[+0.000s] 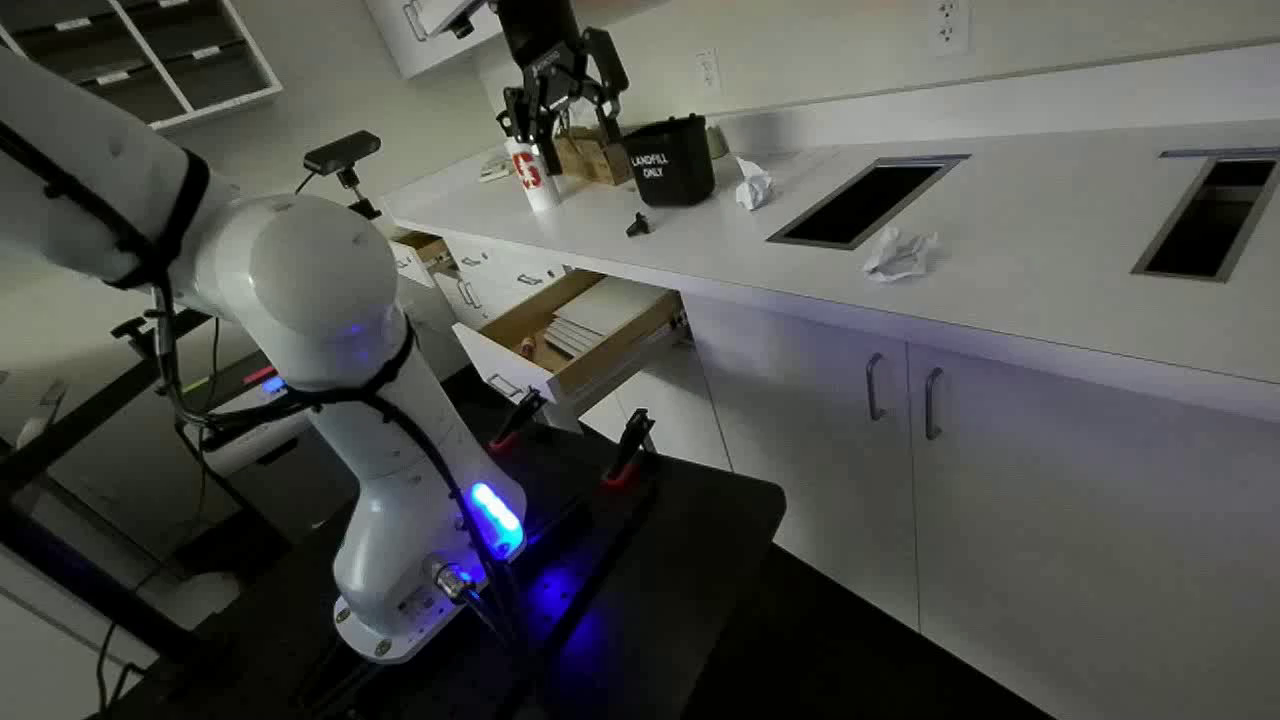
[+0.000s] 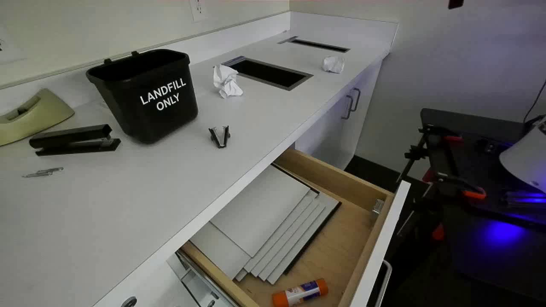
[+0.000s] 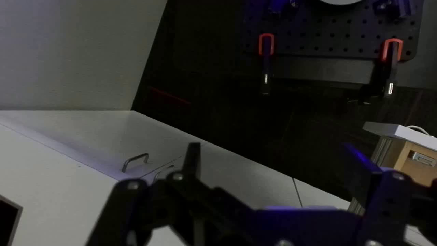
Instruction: Close the drawer
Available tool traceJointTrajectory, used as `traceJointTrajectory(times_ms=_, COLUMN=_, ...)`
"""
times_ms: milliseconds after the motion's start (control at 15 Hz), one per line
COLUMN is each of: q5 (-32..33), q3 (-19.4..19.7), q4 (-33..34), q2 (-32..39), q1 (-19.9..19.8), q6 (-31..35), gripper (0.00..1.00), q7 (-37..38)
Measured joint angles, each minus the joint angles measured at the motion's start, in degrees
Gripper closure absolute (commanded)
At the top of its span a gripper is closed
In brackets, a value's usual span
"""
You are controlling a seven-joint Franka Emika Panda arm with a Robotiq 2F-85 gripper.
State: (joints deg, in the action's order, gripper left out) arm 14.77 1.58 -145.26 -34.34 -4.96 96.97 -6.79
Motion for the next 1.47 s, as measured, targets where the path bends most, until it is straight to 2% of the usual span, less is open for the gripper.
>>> traceJointTrajectory(times_ms=533, q5=-0.1, q3=0.0, q4=0.0, q2=0.0, q1=1.0, q6=0.4, gripper=0.00, q7=0.0)
traceJointTrajectory(times_ms=733, q5=-0.6, q3=-1.8, q4=0.0, q2=-0.2, q1=6.1, q6=1.3, gripper=0.00, q7=-1.7)
traceJointTrajectory(times_ms=1067, q5=-4.5, q3=-8.8, q4=-0.2, q2=-0.6, q1=16.9, q6=1.9, gripper=0.00, q7=-2.0)
traceJointTrajectory(times_ms=1467, q5=-8.1, q3=-16.2, q4=-3.4, q2=-0.3, q1=28.0, q6=9.7, gripper=0.00, q7=-3.5)
